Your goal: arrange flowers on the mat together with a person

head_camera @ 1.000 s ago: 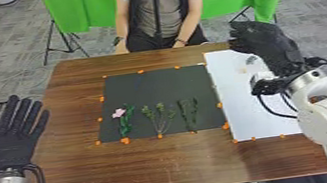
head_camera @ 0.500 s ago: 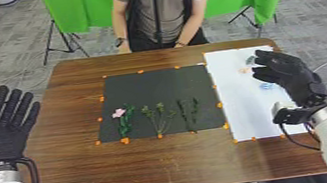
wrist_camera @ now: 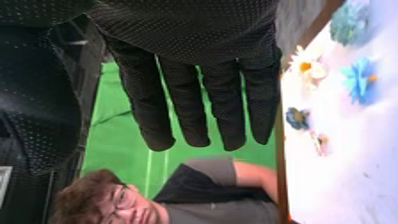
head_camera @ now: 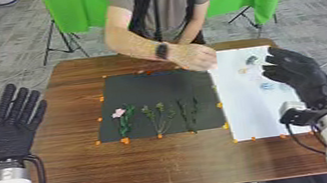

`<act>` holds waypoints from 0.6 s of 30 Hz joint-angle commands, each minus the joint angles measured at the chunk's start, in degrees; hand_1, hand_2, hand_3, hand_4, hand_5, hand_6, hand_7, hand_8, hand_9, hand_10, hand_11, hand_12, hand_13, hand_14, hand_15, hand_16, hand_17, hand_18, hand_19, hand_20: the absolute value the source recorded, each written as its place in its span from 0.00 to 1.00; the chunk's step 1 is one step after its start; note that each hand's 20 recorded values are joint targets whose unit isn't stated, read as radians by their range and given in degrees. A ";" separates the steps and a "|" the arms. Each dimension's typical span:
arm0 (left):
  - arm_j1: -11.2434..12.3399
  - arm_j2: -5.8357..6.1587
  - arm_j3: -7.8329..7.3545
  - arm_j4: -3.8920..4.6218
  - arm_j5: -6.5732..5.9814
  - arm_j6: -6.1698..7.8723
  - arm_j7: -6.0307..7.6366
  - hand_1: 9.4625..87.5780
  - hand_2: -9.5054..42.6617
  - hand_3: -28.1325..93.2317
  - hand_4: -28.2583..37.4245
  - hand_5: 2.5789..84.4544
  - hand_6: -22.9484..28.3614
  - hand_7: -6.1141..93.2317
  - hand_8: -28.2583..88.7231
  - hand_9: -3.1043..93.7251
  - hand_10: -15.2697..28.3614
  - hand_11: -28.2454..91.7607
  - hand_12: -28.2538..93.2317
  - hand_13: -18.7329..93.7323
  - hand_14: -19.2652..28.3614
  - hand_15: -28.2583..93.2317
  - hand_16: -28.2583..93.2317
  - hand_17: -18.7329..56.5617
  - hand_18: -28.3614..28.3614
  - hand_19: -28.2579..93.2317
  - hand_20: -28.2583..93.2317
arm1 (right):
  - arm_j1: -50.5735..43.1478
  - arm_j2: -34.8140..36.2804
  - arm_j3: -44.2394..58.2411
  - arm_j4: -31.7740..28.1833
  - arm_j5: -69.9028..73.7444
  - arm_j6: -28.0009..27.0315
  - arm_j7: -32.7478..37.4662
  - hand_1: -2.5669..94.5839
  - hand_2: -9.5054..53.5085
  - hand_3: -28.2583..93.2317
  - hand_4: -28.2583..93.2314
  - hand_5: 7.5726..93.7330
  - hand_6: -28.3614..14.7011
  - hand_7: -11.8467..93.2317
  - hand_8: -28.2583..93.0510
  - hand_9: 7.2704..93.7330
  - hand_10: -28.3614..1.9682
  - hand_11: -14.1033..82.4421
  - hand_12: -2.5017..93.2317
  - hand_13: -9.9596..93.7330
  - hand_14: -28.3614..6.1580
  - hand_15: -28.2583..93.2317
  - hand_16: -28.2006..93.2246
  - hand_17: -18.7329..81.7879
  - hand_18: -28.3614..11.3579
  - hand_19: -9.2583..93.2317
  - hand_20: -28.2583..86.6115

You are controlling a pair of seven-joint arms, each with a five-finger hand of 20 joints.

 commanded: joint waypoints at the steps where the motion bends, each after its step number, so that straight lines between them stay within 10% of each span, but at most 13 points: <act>1: 1.43 -0.81 0.02 0.00 -0.07 -0.30 0.22 0.18 0.50 0.84 0.00 0.52 0.59 0.17 0.16 0.43 0.67 0.36 0.30 0.41 0.70 0.45 0.18 0.16 0.74 0.49 0.33 | -2.85 -0.87 2.44 -0.79 0.31 0.96 -1.98 0.32 0.13 0.85 0.04 0.37 0.57 0.24 0.16 0.37 0.49 0.21 0.21 0.39 0.39 0.36 0.43 0.27 0.28 0.49 0.33; 18: 1.24 -1.00 0.17 0.13 -0.32 0.01 -0.20 0.17 0.50 0.83 0.00 0.52 0.60 0.17 0.16 0.44 0.67 0.36 0.29 0.41 0.70 0.45 0.18 0.16 0.74 0.49 0.33 | -9.38 -2.01 6.20 -2.27 -11.02 8.23 -7.56 0.40 0.06 0.88 0.02 0.37 0.64 0.30 0.13 0.38 0.58 0.23 0.20 0.42 0.52 0.33 0.43 0.29 0.32 0.48 0.33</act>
